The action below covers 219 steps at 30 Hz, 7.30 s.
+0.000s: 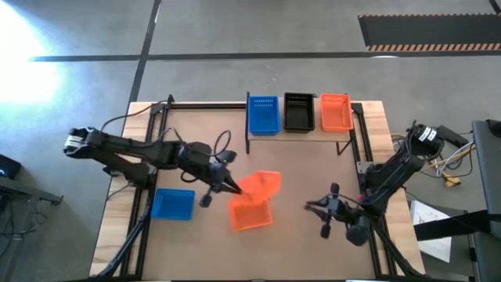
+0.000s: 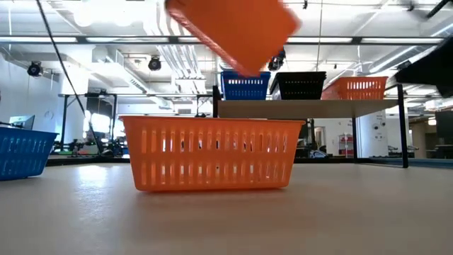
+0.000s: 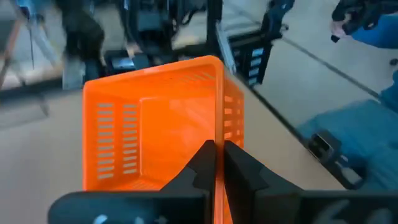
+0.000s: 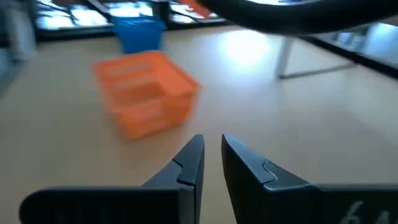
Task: Stack baskets on shelf by color
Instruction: Stack the top orange bin on top of the orange bins on the shelf, then stack the blue bin on top of the blue bins on the shelf
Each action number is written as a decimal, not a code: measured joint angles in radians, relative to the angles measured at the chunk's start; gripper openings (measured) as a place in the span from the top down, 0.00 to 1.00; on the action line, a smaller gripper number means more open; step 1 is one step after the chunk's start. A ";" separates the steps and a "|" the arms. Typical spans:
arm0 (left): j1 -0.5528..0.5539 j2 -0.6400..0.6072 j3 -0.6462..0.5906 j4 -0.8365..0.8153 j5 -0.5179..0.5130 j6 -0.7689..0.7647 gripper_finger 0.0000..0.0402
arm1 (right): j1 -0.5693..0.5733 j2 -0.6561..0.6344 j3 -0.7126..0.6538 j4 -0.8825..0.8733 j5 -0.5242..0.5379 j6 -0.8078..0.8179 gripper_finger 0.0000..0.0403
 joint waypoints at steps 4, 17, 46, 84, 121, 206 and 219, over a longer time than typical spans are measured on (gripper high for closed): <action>0.002 0.162 0.035 0.133 0.036 0.066 1.00 | 0.101 -0.017 0.068 -0.019 -0.007 0.014 0.88; 0.003 0.693 0.383 0.158 0.022 0.210 1.00 | 0.193 -0.020 0.373 -0.942 -0.099 0.686 0.88; 0.025 0.817 0.580 0.115 -0.287 0.268 0.57 | -0.065 -0.021 0.359 -1.060 -0.371 0.739 0.76; 0.098 0.508 -0.358 1.170 -0.288 0.028 0.55 | -0.658 0.386 0.717 -1.141 -0.928 0.185 0.70; 0.098 0.509 -0.355 1.171 -0.288 0.033 0.55 | -0.929 -0.194 1.075 -1.703 -0.679 -0.783 0.98; -0.266 -0.018 0.008 -0.959 -0.420 -1.073 0.55 | -0.664 0.211 0.063 0.449 -0.597 -0.700 0.79; -0.376 0.103 -0.063 -0.831 -0.418 -1.776 0.55 | -0.550 0.208 0.034 0.422 -0.494 -0.619 0.90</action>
